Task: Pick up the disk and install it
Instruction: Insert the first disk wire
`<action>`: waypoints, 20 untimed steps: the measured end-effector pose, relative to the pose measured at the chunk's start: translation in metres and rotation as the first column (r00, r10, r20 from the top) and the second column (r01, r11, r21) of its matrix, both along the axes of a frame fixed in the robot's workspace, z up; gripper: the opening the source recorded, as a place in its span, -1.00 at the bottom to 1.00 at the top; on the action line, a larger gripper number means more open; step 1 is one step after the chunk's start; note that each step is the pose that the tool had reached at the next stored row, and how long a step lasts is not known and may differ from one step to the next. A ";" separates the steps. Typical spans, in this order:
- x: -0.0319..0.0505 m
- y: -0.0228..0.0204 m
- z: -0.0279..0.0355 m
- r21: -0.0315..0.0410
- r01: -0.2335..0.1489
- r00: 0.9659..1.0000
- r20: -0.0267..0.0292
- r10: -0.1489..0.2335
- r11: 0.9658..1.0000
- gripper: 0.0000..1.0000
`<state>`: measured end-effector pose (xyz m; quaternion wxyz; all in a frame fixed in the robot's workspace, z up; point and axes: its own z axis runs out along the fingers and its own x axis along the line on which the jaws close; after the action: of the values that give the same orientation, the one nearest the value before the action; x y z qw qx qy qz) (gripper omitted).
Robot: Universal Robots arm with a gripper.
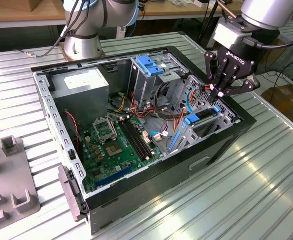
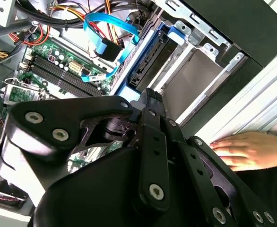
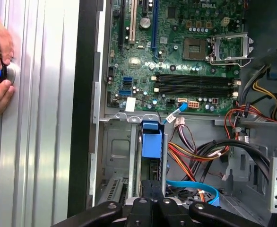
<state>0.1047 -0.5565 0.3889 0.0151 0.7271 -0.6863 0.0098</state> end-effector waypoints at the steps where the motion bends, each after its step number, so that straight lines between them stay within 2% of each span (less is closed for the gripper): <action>1: 0.0000 0.0000 0.0000 0.000 -0.006 1.000 0.000 0.006 1.000 -0.80; 3: 0.0000 0.0000 -0.0001 0.000 -0.030 1.000 0.000 0.030 1.000 -0.80; 7: 0.0003 0.0000 -0.0001 0.000 -0.089 0.996 0.000 0.089 0.996 -0.80; 16: 0.0140 0.0008 -0.0001 0.000 -0.110 0.994 0.000 0.110 0.994 -0.80; 20: 0.0252 0.0023 -0.0002 0.000 -0.112 0.994 0.000 0.112 0.994 -0.80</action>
<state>0.1299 -0.5542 0.3887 0.0145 0.7646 -0.6442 0.0108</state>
